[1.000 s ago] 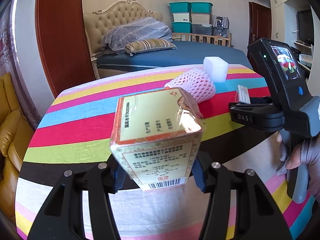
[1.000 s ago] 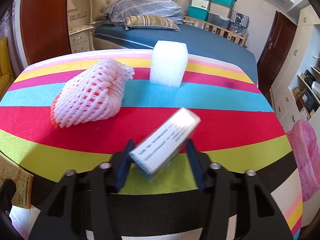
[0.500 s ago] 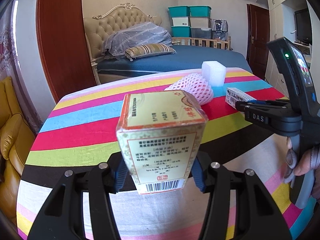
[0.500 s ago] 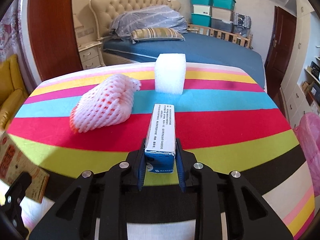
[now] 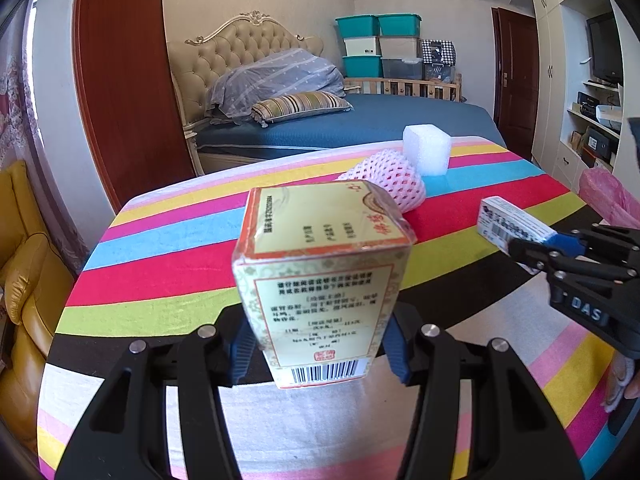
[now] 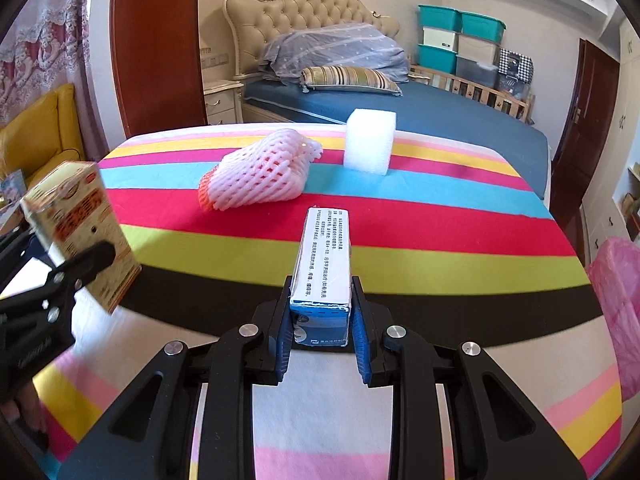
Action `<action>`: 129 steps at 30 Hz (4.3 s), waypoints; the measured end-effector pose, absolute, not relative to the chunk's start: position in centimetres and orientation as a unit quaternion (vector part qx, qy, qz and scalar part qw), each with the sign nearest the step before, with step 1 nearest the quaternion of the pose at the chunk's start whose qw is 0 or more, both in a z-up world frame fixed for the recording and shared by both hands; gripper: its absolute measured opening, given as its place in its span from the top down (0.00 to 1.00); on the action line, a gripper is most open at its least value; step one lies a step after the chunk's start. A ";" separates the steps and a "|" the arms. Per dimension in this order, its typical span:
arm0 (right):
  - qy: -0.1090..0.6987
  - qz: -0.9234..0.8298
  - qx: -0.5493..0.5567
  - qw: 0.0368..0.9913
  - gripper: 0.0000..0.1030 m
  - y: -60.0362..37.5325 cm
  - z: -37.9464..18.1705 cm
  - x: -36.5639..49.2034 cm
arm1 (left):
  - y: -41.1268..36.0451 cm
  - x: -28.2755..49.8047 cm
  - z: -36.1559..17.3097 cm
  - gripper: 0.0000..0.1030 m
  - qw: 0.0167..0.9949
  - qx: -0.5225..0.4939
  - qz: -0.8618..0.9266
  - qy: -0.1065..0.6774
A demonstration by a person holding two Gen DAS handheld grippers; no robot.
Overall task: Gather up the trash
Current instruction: 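Lift both boxes off the table and turn toward the pink wastebasket, then hold both boxes over the pink wastebasket and open both grippers, then move both tools back to the table toward the fruit net and foam block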
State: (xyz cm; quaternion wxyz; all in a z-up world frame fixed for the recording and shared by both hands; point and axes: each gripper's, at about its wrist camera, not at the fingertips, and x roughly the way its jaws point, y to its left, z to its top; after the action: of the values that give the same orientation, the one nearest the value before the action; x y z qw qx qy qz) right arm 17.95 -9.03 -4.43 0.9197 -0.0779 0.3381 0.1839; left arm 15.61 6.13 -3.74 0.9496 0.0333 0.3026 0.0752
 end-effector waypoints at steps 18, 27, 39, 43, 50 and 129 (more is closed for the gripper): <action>0.310 0.182 -0.052 0.932 0.76 -14.2 -3.8 15.6 | 4.9 15.4 -3.7 0.49 0.950 0.067 0.092 0.291; 0.298 0.181 -0.044 0.936 0.76 -16.6 -3.4 14.9 | 4.2 14.4 -3.4 0.49 0.956 0.059 0.061 0.282; 0.285 0.175 -0.059 0.941 0.76 -19.8 -4.3 12.9 | 0.0 13.4 -3.7 0.49 0.954 0.062 -0.005 0.295; 0.276 0.167 -0.046 0.945 0.76 -21.6 -3.8 12.6 | -2.7 13.6 -3.9 0.49 0.950 0.080 -0.033 0.301; 0.273 0.143 -0.026 0.951 0.76 -25.5 -3.4 12.6 | -7.7 14.8 -3.8 0.49 0.940 0.103 -0.091 0.312; 0.274 0.102 -0.068 0.954 0.32 -26.7 -2.2 19.1 | -3.5 22.8 -2.2 0.05 0.952 0.106 0.034 0.285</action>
State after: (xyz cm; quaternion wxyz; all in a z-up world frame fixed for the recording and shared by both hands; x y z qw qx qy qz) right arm 19.06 -26.69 -2.21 0.9539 -0.0682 0.2738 0.1020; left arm 22.84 -3.46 -2.19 0.9521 0.1055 0.2849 0.0341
